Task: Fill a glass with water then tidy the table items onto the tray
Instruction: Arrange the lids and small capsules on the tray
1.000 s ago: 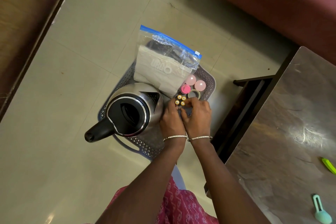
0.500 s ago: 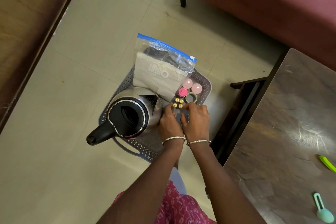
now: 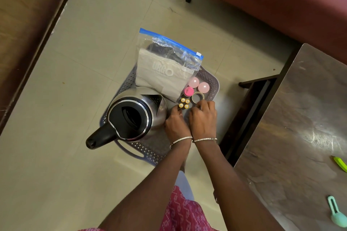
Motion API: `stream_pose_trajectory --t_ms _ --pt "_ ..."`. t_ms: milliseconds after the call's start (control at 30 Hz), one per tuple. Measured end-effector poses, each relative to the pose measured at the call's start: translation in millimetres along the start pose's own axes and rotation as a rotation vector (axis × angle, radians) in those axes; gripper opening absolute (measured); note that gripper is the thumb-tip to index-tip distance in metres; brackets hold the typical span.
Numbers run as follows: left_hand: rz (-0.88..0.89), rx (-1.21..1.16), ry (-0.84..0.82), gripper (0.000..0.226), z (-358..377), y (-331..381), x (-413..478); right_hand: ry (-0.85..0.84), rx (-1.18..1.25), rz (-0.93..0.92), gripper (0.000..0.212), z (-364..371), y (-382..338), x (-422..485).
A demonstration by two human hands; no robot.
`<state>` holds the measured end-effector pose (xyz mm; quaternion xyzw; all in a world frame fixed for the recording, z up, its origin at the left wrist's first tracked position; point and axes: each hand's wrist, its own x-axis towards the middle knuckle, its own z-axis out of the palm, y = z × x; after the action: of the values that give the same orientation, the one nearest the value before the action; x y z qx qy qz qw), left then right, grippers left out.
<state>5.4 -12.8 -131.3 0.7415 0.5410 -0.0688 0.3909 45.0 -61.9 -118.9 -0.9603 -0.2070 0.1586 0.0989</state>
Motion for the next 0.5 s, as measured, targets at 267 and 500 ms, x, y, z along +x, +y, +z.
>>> stream_pose_trajectory --t_ms 267,500 --pt "-0.017 -0.029 0.004 0.029 1 3 0 -0.022 0.003 0.008 0.009 4 1 3" --pt "-0.028 -0.052 -0.009 0.031 1 3 1 -0.062 0.006 0.03 0.014 12 5 6"
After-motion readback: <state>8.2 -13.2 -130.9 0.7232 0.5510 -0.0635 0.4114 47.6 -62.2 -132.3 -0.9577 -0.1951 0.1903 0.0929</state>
